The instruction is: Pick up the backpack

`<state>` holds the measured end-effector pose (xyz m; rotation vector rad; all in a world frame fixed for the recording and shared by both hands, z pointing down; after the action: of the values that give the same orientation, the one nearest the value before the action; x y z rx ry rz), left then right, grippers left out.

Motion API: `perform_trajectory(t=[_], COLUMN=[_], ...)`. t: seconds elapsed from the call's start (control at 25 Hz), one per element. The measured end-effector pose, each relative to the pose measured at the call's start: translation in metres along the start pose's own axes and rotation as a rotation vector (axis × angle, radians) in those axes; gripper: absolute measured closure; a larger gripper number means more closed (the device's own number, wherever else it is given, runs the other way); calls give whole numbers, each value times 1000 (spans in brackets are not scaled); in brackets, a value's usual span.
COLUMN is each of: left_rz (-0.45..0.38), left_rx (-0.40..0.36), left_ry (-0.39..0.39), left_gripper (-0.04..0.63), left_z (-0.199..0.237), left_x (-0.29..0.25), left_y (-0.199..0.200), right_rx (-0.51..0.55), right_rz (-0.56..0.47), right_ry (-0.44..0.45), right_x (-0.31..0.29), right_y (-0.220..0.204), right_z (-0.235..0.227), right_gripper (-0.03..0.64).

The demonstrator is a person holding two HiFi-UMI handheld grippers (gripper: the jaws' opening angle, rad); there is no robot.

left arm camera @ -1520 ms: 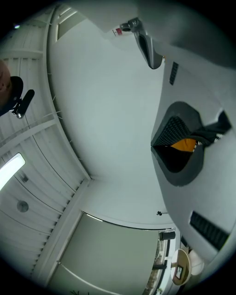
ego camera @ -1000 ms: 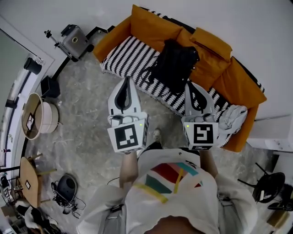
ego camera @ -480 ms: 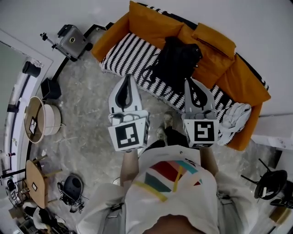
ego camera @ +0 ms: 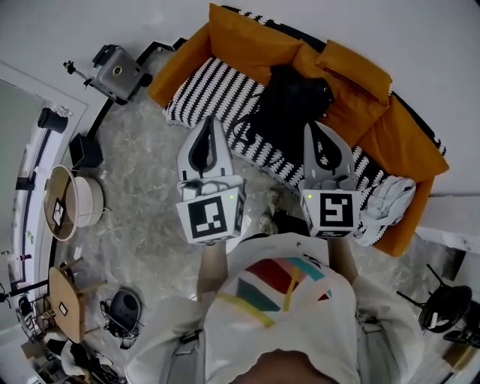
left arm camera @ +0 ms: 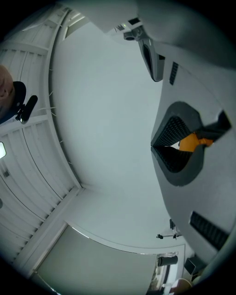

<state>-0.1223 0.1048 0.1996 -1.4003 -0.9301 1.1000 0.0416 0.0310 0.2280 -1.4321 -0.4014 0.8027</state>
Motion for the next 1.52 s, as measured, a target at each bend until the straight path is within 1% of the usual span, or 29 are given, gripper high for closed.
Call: perform_trajectory(t=[0.2, 0.36, 0.6, 0.72, 0.92, 1.2, 1.52], left_rz=[-18, -74, -68, -65, -71, -72, -93], left_rx=[7, -13, -20, -22, -20, -55, -81], left_ry=[-35, -74, -119, -152, -240, -392, -480], left_gripper=[580, 580, 580, 580, 580, 580, 580], left_z=[-11, -27, -48, -52, -52, -55, -54], left_x=[-43, -78, -119, -136, -169, -200, -228], left_y=[11, 22, 24, 28, 32, 44, 51], right_rx=[-21, -47, -72, -85, -108, -144, -152], right_rz=[-16, -16, -3, -1, 12, 25, 15], right_ry=[-37, -76, -128, -170, -273, -433, -546], right_x=[-24, -38, -51, -57, -69, -70, -71], right_y=[4, 2, -6, -5, -4, 1, 5], right_z=[-34, -63, -98, -110, -122, -121, -124], right_gripper=[612, 612, 612, 612, 612, 612, 612])
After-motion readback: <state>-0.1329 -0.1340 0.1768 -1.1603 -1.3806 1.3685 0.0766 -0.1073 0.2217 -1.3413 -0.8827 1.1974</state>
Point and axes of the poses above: the fingertips, and each gripper's own axes: x backward along the fingers, z to its left, y out of its top, the point moved 2 cm from there along x, backward along the fingers, and after that the axes turned 8 degrees about z, right-handed, at the moved point
